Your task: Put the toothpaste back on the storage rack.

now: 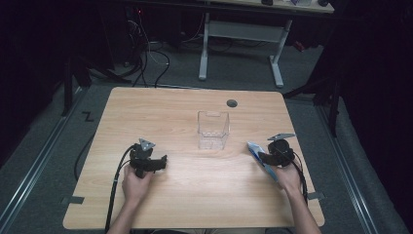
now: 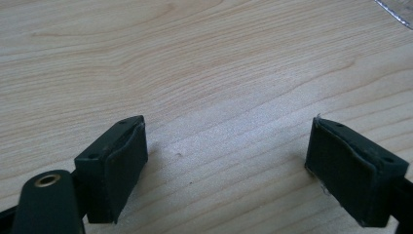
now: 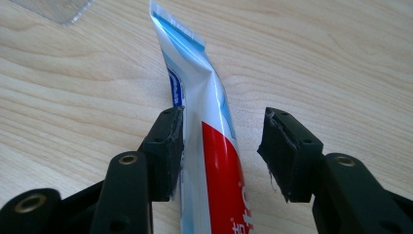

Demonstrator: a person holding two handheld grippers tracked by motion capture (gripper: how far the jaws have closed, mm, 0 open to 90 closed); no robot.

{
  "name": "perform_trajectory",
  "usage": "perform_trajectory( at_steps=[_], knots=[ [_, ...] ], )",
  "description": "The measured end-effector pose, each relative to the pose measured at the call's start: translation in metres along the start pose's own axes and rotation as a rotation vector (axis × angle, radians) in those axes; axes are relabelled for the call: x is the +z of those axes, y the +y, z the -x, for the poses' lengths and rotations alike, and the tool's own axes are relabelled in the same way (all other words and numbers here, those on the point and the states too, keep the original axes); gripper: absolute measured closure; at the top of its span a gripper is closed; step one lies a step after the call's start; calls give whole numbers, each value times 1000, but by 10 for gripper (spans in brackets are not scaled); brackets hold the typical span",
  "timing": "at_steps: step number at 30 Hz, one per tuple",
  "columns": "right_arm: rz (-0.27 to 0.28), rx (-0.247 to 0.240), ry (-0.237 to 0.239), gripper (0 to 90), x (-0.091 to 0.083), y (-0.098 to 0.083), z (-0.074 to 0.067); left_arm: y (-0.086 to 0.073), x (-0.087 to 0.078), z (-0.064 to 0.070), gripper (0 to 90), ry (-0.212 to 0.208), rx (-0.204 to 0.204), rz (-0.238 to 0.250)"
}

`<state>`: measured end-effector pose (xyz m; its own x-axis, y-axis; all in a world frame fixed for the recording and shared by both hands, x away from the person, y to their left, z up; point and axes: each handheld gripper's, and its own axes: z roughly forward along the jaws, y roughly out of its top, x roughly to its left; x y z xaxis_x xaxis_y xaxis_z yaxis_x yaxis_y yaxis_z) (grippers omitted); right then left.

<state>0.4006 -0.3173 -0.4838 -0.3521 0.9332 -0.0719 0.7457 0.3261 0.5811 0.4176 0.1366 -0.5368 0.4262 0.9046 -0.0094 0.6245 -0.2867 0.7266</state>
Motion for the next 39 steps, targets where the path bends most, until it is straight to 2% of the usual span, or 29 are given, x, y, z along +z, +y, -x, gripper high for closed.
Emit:
perform_trajectory(
  at_steps=[7, 11, 16, 25, 30, 31, 32, 39],
  knots=[
    [-38, -3, 14, 528, 7, 1, 0, 0, 0, 0, 155, 0, 0, 0],
    [-80, -20, 24, 543, 12, 5, -3, 0, 0, 0, 155, 0, 0, 0],
    [-127, -48, 8, 554, 18, 12, -9, 0, 0, 0, 155, 0, 0, 0],
    [-194, -58, 11, 563, 22, 19, -9, 0, 0, 0, 155, 0, 0, 0],
    [-231, -40, 37, 556, 28, 19, -6, 0, 0, 0, 155, 0, 0, 0],
    [-230, -13, 58, 554, 29, 19, -4, 0, 0, 0, 155, 0, 0, 0],
    [-228, -6, 66, 557, 30, 19, -2, 0, 0, 0, 155, 0, 0, 0],
    [-222, -27, 81, 631, 30, 19, -3, 0, 0, 0, 155, 0, 0, -1]
  ],
)
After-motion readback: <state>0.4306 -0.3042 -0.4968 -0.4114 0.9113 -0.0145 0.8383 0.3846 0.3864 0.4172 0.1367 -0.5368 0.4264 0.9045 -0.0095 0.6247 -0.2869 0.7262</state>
